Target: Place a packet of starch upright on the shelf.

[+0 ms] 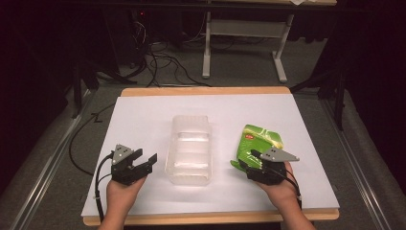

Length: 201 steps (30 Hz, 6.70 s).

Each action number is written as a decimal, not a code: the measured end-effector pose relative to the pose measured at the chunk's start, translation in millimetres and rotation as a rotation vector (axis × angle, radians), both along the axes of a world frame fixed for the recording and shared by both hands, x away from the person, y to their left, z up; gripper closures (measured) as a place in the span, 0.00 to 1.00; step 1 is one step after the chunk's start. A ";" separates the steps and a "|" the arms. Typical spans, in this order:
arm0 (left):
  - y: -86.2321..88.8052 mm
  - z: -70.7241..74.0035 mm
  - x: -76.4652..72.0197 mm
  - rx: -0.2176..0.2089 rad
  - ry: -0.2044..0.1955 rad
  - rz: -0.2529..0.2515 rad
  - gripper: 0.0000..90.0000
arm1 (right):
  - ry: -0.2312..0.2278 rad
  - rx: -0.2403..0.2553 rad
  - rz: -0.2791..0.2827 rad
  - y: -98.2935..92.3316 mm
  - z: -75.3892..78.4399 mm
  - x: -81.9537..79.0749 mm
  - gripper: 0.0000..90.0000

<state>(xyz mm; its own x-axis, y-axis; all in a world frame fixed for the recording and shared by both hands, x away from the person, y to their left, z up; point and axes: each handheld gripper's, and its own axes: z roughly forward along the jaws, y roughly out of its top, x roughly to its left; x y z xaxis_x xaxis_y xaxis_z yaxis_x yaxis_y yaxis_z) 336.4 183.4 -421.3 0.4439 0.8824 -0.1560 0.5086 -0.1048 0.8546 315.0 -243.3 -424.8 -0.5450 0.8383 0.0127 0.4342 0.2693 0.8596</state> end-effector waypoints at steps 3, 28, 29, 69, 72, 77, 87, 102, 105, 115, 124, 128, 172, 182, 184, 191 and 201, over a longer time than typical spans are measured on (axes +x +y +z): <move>-0.3 -0.5 0.2 0.007 0.006 -0.005 0.43 | 0.004 -0.001 -0.003 -2.6 -0.6 0.1 0.44; 1.2 6.1 5.0 0.073 0.050 -0.048 0.40 | 0.011 0.004 -0.006 -12.2 -1.2 4.6 0.41; 3.0 5.4 5.7 0.098 0.055 -0.041 0.39 | 0.011 0.004 -0.006 -13.0 -1.0 4.8 0.40; 23.2 -20.3 2.6 0.117 0.039 -0.020 0.30 | 0.163 0.029 -0.349 -121.6 -33.6 85.6 0.46; 22.2 -21.1 3.1 0.113 0.038 -0.016 0.30 | 0.197 0.030 -0.359 -125.8 -41.1 94.6 0.49; 21.9 -21.1 2.6 0.121 0.040 -0.018 0.30 | 0.225 0.064 -0.356 -132.4 -47.7 102.8 0.54; 20.5 -21.5 2.0 0.122 0.043 -0.029 0.30 | 0.244 0.053 -0.341 -128.5 -52.9 106.3 0.56; 15.4 -20.4 -1.2 0.122 0.041 -0.045 0.30 | 0.248 0.051 -0.273 -118.8 -43.6 94.2 0.97; 15.0 -19.5 -1.9 0.122 0.034 -0.045 0.30 | 0.218 0.068 -0.275 -119.3 -39.4 88.9 0.98; 16.7 -16.3 -3.5 0.101 0.015 -0.049 0.30 | 0.079 0.134 -0.240 -115.3 -11.9 62.2 0.99; 19.6 -14.3 -4.5 0.083 0.003 -0.051 0.30 | -0.011 0.153 -0.185 -98.9 9.2 48.8 1.00; 20.1 -13.9 -5.0 0.079 0.005 -0.047 0.30 | -0.058 0.172 -0.131 -91.2 23.7 40.5 1.00; 20.3 -15.1 -3.8 0.079 0.020 -0.060 0.30 | -0.232 0.219 -0.037 -56.4 54.4 5.7 0.87; 18.6 -16.0 -2.9 0.083 0.025 -0.071 0.30 | -0.155 0.222 -0.033 -62.1 38.5 21.1 0.81; 18.4 -16.1 -2.9 0.085 0.025 -0.072 0.30 | -0.147 0.218 -0.034 -62.0 37.0 22.6 0.80; 17.6 -15.8 -3.7 0.084 0.020 -0.073 0.30 | -0.115 0.209 -0.027 -59.3 32.3 26.7 0.78; 16.7 -16.6 -3.1 0.087 0.024 -0.075 0.30 | -0.091 0.206 -0.056 -59.8 28.4 31.3 0.91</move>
